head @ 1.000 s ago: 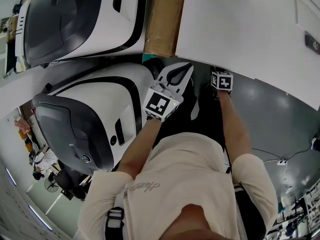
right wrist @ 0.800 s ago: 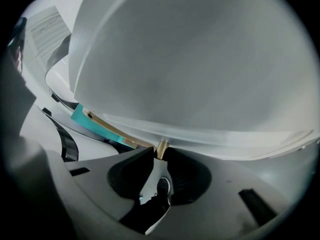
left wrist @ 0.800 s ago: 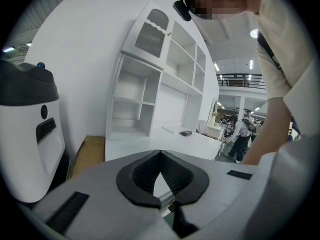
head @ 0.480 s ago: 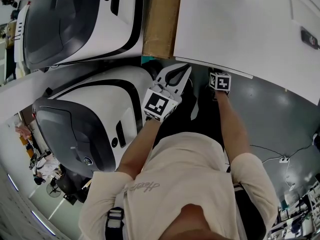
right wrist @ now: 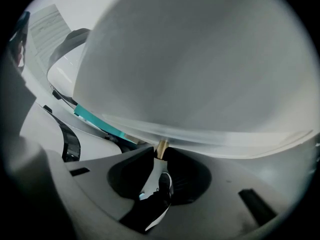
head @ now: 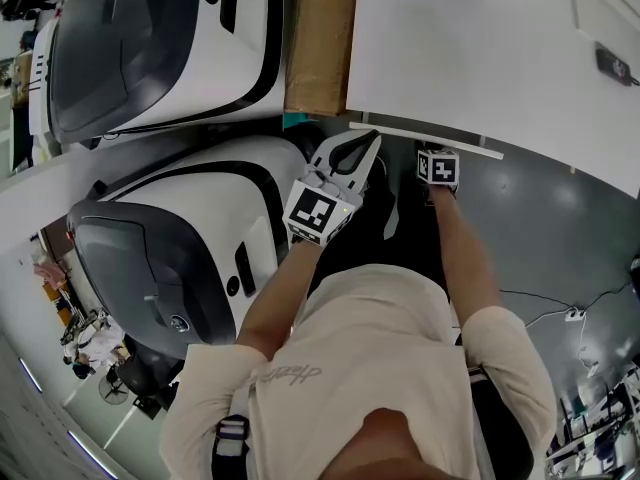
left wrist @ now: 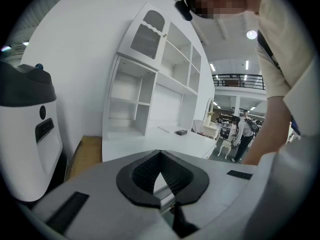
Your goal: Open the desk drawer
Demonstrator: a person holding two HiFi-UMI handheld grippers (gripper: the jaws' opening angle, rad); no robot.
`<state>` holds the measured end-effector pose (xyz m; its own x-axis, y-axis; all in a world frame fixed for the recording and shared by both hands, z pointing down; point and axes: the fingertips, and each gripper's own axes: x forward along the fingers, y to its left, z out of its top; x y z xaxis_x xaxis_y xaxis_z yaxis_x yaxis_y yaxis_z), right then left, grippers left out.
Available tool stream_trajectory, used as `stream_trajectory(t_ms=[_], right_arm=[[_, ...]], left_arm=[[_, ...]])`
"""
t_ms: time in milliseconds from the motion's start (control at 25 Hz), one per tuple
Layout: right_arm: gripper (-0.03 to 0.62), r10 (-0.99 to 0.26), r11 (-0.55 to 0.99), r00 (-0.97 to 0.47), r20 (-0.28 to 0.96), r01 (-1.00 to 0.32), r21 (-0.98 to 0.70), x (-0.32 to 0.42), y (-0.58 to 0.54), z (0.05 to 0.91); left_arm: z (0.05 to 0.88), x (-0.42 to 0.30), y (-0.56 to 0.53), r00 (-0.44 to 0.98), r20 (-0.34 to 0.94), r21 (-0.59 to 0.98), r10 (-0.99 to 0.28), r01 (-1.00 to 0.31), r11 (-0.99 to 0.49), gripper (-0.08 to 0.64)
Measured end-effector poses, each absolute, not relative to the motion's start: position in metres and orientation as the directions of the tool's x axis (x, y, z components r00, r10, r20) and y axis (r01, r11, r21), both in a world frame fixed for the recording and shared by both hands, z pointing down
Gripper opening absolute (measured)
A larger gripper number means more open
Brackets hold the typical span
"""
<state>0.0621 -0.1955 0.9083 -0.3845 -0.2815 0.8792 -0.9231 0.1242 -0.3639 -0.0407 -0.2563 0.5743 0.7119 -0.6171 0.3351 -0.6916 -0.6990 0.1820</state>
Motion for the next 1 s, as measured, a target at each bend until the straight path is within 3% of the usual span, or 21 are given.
stream_trajectory(t_ms=[1000], right_arm=[[0.087,-0.266,0.093,-0.352,0.898,-0.936,-0.339,0.053,-0.130,0.901]], left_arm=[[0.564,-0.046,-0.219,0.779,0.307,0.179,-0.546,-0.611,-0.771,0.000]])
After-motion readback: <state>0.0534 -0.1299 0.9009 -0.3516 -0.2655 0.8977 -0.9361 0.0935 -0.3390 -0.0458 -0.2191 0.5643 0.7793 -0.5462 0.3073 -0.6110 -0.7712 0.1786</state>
